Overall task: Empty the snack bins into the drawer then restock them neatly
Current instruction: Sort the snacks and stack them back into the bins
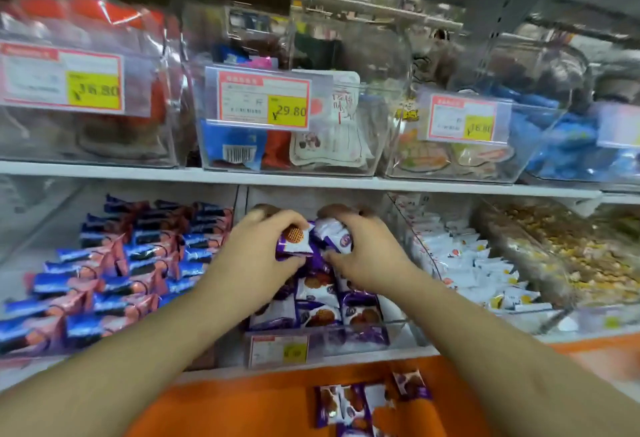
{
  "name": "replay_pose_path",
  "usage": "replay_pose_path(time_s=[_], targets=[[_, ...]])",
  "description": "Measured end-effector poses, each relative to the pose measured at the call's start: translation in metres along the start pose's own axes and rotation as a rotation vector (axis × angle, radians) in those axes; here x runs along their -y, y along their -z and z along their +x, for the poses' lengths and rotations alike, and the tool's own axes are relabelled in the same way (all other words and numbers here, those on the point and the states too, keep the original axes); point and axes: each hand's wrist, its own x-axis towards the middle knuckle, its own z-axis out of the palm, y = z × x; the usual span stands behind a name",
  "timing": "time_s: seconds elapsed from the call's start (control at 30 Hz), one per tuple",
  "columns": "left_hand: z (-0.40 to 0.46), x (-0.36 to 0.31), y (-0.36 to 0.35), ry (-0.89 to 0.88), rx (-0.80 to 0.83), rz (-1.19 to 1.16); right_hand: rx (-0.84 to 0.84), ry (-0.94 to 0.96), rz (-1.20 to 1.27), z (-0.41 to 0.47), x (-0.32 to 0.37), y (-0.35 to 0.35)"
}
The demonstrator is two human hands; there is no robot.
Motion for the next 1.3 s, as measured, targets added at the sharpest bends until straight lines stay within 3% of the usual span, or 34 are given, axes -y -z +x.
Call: replay_pose_path(time_s=[0.2, 0.33, 0.4, 0.5, 0.67, 0.77, 0.87, 1.03, 1.2, 1.3], targets=[[0.018, 0.006, -0.011, -0.011, 0.013, 0.089, 0.005, -0.028, -0.085, 0.043, -0.015, -0.028], [0.001, 0.003, -0.007, -0.059, -0.008, 0.031, -0.107, -0.030, 0.065, 0.019, -0.010, -0.005], [-0.008, -0.002, -0.004, -0.007, 0.004, -0.027, -0.163, -0.073, 0.279, -0.001, -0.010, 0.010], [-0.012, -0.012, -0.002, 0.144, 0.014, -0.180, -0.109, -0.117, 0.506, -0.031, -0.006, 0.028], [-0.007, -0.023, -0.012, 0.228, 0.048, -0.380, -0.041, -0.096, 0.649, -0.047, -0.019, 0.036], [-0.004, -0.028, -0.023, 0.269, 0.051, -0.407, -0.034, -0.106, 0.547, -0.052, -0.028, 0.041], [0.001, -0.029, -0.036, 0.311, 0.095, -0.285, -0.044, -0.049, 0.340, -0.053, -0.031, 0.043], [0.009, -0.023, -0.056, 0.292, 0.358, 0.048, -0.003, -0.029, 0.141, -0.053, -0.036, 0.036], [0.010, -0.014, -0.062, 0.219, 0.452, 0.272, -0.043, 0.001, 0.155, -0.051, -0.037, 0.030], [0.014, -0.011, -0.059, 0.158, 0.413, 0.312, -0.104, -0.017, 0.235, -0.052, -0.039, 0.028]])
